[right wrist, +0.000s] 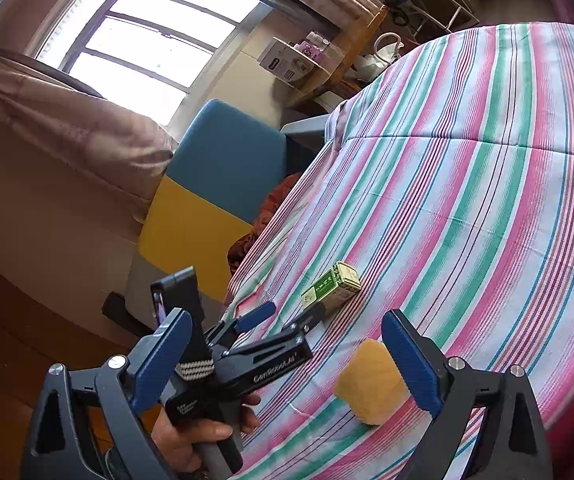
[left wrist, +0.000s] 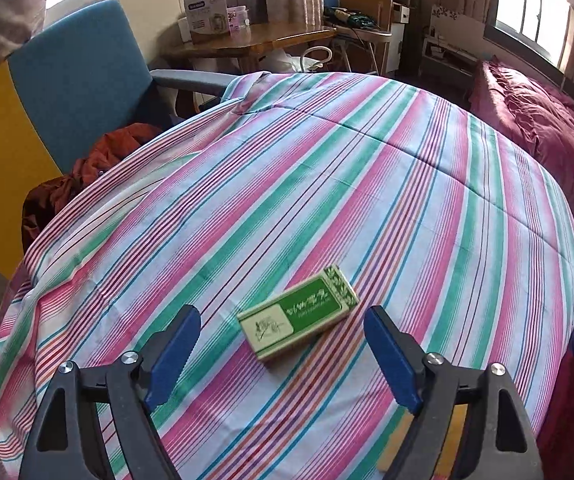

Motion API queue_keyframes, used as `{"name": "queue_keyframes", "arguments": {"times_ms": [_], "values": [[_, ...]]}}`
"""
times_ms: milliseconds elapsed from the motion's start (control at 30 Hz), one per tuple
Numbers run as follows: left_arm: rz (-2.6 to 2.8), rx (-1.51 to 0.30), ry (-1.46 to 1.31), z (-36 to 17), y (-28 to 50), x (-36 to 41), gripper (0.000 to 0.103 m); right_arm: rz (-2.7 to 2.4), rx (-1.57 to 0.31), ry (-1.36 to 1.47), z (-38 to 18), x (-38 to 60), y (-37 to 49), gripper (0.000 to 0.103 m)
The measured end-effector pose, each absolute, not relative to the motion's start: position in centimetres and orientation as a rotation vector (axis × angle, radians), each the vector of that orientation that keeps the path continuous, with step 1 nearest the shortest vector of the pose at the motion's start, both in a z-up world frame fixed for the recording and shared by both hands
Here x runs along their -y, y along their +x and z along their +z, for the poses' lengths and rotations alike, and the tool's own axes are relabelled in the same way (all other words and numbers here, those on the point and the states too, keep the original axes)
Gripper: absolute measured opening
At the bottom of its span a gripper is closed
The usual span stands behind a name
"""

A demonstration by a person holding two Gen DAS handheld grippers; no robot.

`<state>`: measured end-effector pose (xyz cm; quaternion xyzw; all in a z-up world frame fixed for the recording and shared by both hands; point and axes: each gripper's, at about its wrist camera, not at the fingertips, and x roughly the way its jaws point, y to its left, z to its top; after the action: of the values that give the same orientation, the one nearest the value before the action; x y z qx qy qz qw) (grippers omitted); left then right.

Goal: Organize objects
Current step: 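Grasp the green box with the left gripper, then grasp the yellow sponge with the right gripper while the left holds the green box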

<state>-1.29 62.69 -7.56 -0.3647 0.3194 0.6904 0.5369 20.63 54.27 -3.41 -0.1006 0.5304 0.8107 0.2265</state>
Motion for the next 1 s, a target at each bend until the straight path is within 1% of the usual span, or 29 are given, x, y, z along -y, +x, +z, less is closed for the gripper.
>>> {"name": "queue_keyframes", "arguments": {"times_ms": [100,233,300,333,367,467,567,733,833,1000], "values": [[1.642,-0.743,-0.892,-8.0,-1.4,-63.9,0.087,2.237,-1.480,-0.276,-3.6,-54.3,20.6,0.097],[1.671,-0.696,-1.018,-9.3,-2.3,-65.2,0.094,2.237,-1.495,-0.282,-3.9,-54.3,20.6,0.098],[1.680,-0.678,-1.089,-10.1,-2.9,-65.3,0.094,2.237,-1.500,-0.287,-4.0,-54.4,20.6,0.098],[1.683,-0.680,-1.110,-10.5,-3.1,-65.2,0.083,2.237,-1.501,-0.290,-4.0,-54.4,20.6,0.098],[1.686,-0.681,-1.125,-10.8,-3.1,-64.9,0.077,2.238,-1.499,-0.292,-4.0,-54.4,20.6,0.098],[1.696,-0.621,-1.150,-10.7,-3.5,-63.2,0.076,2.241,-1.478,-0.304,-3.9,-54.3,20.4,0.098],[1.724,-0.546,-1.162,-10.2,-4.0,-59.8,0.076,2.240,-1.467,-0.317,-3.9,-54.3,20.3,0.098],[1.814,-0.512,-1.173,-9.8,-4.1,-53.4,0.076,2.230,-1.456,-0.357,-4.0,-54.3,20.0,0.098],[1.879,-0.495,-1.157,-9.5,-3.8,-48.8,0.076,2.233,-1.429,-0.403,-4.0,-54.2,19.4,0.100],[1.945,-0.480,-1.132,-9.1,-1.7,-42.4,0.076,2.218,-1.383,-0.480,-4.2,-54.0,18.7,0.102]]}}
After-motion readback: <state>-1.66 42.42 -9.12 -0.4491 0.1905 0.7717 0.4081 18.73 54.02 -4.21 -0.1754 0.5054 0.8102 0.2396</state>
